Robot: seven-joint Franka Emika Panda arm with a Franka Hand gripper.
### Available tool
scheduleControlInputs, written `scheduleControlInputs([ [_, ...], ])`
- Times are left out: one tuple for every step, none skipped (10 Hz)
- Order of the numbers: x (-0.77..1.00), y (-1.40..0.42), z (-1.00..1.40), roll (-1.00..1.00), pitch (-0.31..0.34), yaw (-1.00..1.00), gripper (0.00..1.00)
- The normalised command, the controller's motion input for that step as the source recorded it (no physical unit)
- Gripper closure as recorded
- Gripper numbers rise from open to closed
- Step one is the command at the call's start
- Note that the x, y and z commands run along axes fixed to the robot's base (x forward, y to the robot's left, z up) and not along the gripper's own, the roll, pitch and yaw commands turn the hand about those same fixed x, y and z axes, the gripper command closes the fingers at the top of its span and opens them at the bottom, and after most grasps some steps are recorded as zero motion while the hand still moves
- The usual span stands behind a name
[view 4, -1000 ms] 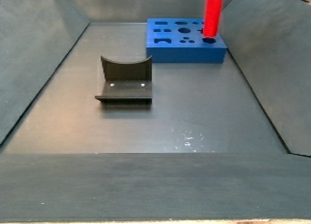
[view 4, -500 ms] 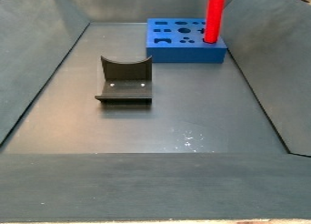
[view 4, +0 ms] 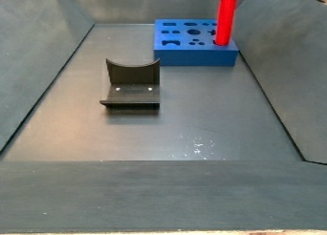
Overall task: Pick up the hexagon object. Move up. Move to above the board. Insert the hexagon object.
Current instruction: Insert the hexagon object.
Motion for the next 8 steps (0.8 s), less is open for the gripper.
scheduleControlInputs([
  [0.10,0.31,-0.02,-0.01,0.039,0.10,1.00],
  [0.15,0.36,-0.08,0.00,0.049,0.17,1.00],
  [0.05,0.26,-0.06,0.00,0.024,0.14,1.00],
  [0.05,0.20,-0.01,0.00,0.027,0.16,1.00],
  [0.04,0.16,0.00,0.00,0.023,0.15,1.00],
  [0.00,0.02,0.00,-0.01,0.000,0.00,1.00],
  [0.00,0.05,0.00,0.00,0.000,0.02,1.00],
  [0.00,0.15,-0.03,-0.08,-0.001,0.55,1.00],
])
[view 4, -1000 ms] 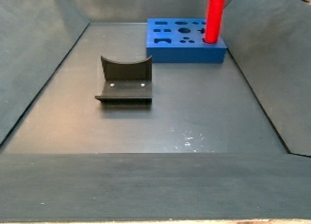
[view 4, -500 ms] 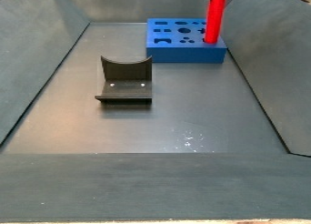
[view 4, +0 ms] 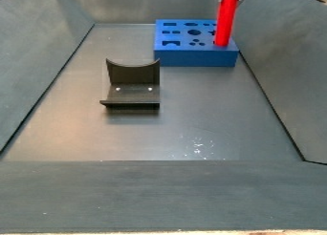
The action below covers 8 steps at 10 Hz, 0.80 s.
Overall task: Pick up the hexagon object. Move up. Move to above the board. Insert the hexagon object.
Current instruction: Insert the hexagon object.
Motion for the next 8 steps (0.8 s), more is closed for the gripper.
scheduleControlInputs([
  [0.00,0.07,-0.05,-0.06,-0.036,0.73,1.00],
  [0.00,0.06,-0.09,-0.02,-0.027,0.70,1.00],
  [0.00,0.00,-0.03,-0.02,0.000,0.24,1.00],
  [-0.03,0.00,-0.03,0.00,-0.013,0.00,1.00],
  [-0.33,-0.22,-0.39,0.15,-0.197,0.06,1.00],
  [-0.53,-0.26,-0.54,0.18,-0.346,0.04,1.00],
  [-0.53,-0.19,-0.51,0.14,-0.357,0.07,1.00],
  [-0.24,-0.05,-0.18,0.03,-0.140,0.00,1.00],
])
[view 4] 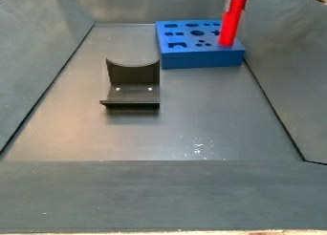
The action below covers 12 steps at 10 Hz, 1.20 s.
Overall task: Pick up the hexagon object. Move up. Move to above the board. Insert the hexagon object.
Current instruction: Insert the hexagon object.
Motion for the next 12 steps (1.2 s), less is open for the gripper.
scheduleControlInputs([
  [-0.15,0.00,0.00,-0.04,-0.106,0.00,1.00],
  [0.06,-0.02,0.00,-0.01,-0.066,0.07,1.00],
  [0.76,-0.01,0.00,-0.04,0.000,0.00,1.00],
  [0.80,0.00,0.05,-0.04,0.059,-0.07,1.00],
  [0.73,0.00,0.23,-0.04,0.130,-0.06,1.00],
  [0.43,0.00,0.13,0.00,0.123,0.00,1.00],
  [-0.03,0.00,-0.09,0.05,-0.023,0.00,1.00],
  [-0.17,-0.13,-0.63,0.33,-0.173,0.00,1.00],
  [0.00,-0.17,-0.54,0.39,-0.164,-0.10,1.00],
  [0.02,-0.11,-0.35,0.50,-0.151,-0.19,1.00],
  [0.12,-0.15,-0.19,0.50,-0.113,-0.15,1.00],
  [0.17,-0.31,-0.07,0.50,-0.079,-0.03,1.00],
])
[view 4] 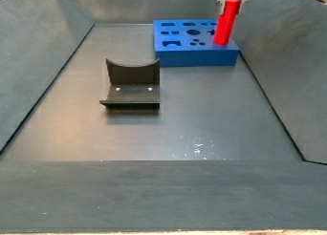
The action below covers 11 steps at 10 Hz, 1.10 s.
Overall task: Pick up the hexagon object. Move up. Move to above the board. Insert the hexagon object.
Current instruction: Insert the hexagon object.
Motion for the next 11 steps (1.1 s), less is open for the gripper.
scheduleControlInputs([
  [0.17,-0.52,-0.33,0.48,-0.077,0.00,1.00],
  [0.14,-0.49,-0.47,0.39,-0.091,0.09,1.00],
  [0.20,-0.50,-0.37,0.45,-0.040,0.16,1.00],
  [0.16,-0.40,-0.37,0.38,-0.033,0.18,1.00],
  [-0.02,-0.01,0.00,0.05,0.000,0.04,1.00],
  [0.00,0.00,-0.42,0.00,-0.059,0.00,1.00],
  [0.06,0.00,-1.00,0.05,-0.004,0.00,1.00],
  [0.17,0.00,-1.00,0.04,0.000,-0.03,1.00],
  [0.07,0.00,-0.21,-0.14,-0.061,0.00,1.00],
  [0.03,0.00,-0.02,0.00,0.000,0.00,1.00],
  [0.47,0.00,-0.24,0.00,0.069,0.14,1.00],
])
